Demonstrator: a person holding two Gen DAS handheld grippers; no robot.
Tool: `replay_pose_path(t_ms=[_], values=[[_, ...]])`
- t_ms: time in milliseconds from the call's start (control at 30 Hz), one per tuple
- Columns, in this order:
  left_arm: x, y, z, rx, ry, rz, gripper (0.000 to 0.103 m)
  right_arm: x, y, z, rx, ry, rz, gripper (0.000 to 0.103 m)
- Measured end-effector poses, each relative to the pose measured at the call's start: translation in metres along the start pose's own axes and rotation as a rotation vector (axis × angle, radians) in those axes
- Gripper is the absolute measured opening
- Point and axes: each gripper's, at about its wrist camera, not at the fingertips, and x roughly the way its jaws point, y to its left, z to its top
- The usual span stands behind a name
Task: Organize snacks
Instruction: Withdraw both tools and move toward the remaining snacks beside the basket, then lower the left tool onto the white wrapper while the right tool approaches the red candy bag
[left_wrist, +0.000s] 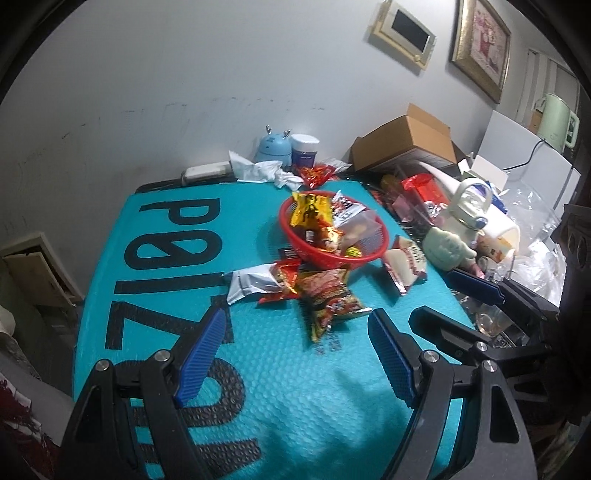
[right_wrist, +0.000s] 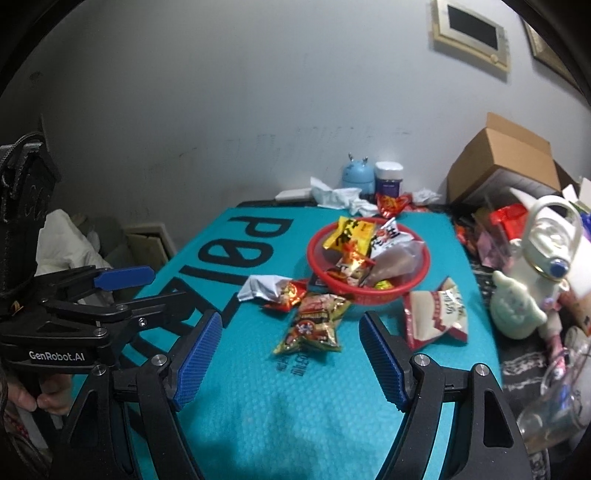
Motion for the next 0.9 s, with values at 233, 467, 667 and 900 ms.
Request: replay_pose_path(t_ms=[233, 467, 667, 900], values=[[0.03, 0.03, 0.008, -0.027, 0.046, 0.027, 0.079, 0.042, 0.002, 0.011, -0.019, 0.047, 0.018, 0.077], [0.054, 0.056, 0.017, -0.042, 0.075, 0.063, 0.079, 0.089, 0.003, 0.019, -0.025, 0.105, 0.038, 0.072], [0.079, 0.069, 0.029, -0.036, 0.1, 0.065, 0.079, 0.123, 0.001, 0.02, -0.023, 0.149, 0.051, 0.063], [0.117, 0.066, 0.038, 0.001, 0.15, 0.015, 0.079, 0.134, -0.01, 0.017, -0.007, 0.165, 0.039, 0.063]])
